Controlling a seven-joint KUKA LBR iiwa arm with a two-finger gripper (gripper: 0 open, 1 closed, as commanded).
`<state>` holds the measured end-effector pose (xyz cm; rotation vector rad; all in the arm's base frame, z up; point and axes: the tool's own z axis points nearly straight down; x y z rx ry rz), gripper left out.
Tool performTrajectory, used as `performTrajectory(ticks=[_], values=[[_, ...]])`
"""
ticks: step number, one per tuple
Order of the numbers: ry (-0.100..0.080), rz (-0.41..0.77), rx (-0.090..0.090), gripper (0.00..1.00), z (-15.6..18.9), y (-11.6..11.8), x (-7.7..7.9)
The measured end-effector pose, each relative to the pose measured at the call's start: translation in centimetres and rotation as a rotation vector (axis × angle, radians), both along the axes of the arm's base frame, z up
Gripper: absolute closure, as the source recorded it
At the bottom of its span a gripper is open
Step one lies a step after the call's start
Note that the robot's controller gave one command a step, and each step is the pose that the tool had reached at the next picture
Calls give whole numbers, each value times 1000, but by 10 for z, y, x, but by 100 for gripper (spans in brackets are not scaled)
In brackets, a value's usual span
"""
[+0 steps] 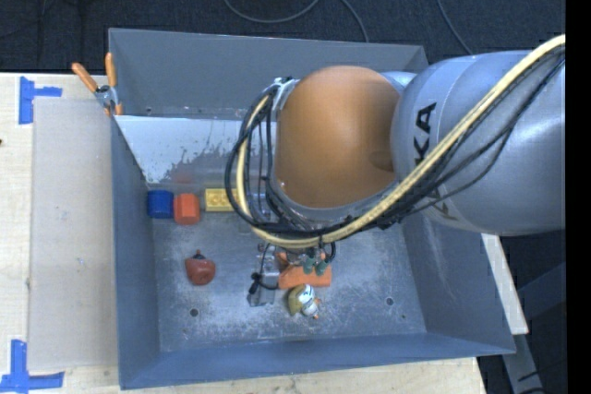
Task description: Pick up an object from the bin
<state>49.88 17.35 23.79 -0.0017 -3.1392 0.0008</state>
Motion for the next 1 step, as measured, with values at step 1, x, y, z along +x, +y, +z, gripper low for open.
performTrajectory(ticks=[1], values=[[3, -32, 1, 0, -32, -45, -7]])
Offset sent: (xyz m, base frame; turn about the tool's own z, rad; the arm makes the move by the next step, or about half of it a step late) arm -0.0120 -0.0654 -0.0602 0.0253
